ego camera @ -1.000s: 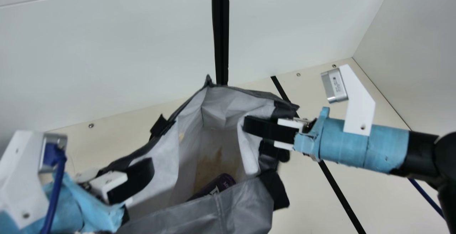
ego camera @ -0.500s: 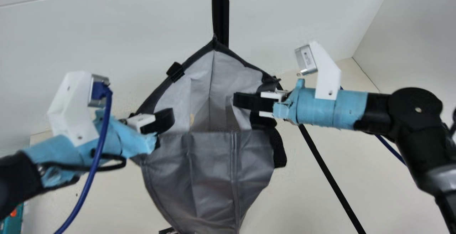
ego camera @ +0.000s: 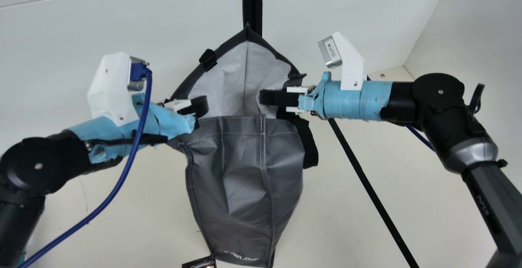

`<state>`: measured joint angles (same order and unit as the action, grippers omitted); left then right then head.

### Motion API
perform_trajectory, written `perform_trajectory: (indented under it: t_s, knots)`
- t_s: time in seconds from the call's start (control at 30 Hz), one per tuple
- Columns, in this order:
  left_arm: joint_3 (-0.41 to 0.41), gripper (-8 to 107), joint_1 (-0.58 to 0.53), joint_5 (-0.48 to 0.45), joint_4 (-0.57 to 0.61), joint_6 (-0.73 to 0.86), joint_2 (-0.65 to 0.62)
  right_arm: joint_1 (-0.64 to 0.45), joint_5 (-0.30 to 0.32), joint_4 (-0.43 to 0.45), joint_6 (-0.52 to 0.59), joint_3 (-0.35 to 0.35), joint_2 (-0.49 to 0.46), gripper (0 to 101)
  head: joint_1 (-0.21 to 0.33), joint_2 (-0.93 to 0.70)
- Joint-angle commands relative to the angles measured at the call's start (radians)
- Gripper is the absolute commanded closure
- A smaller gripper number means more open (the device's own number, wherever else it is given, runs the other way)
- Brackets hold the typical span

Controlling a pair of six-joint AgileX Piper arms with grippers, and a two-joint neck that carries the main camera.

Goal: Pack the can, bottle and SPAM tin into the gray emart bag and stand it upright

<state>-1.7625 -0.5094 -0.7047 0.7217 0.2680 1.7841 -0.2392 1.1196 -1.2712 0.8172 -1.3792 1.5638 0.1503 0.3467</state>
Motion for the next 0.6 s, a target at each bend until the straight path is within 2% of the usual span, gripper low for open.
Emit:
perform_trajectory:
  t_s: [0.0, 0.47, 0.57]
  knots:
    - [0.003, 107, 0.0, 0.01, -0.002, -0.005, -0.001, 0.0, 0.0, 0.0, 0.0, 0.0, 0.0, 101, 0.024, 0.002]
    - [0.006, 107, 0.0, 0.015, -0.002, -0.007, 0.0, 0.0, 0.001, 0.0, 0.0, -0.001, 0.001, 101, 0.024, 0.002]
    - [0.006, 97, 0.0, 0.015, -0.002, -0.007, 0.0, 0.0, 0.001, 0.0, 0.0, -0.001, 0.001, 101, 0.024, 0.002]
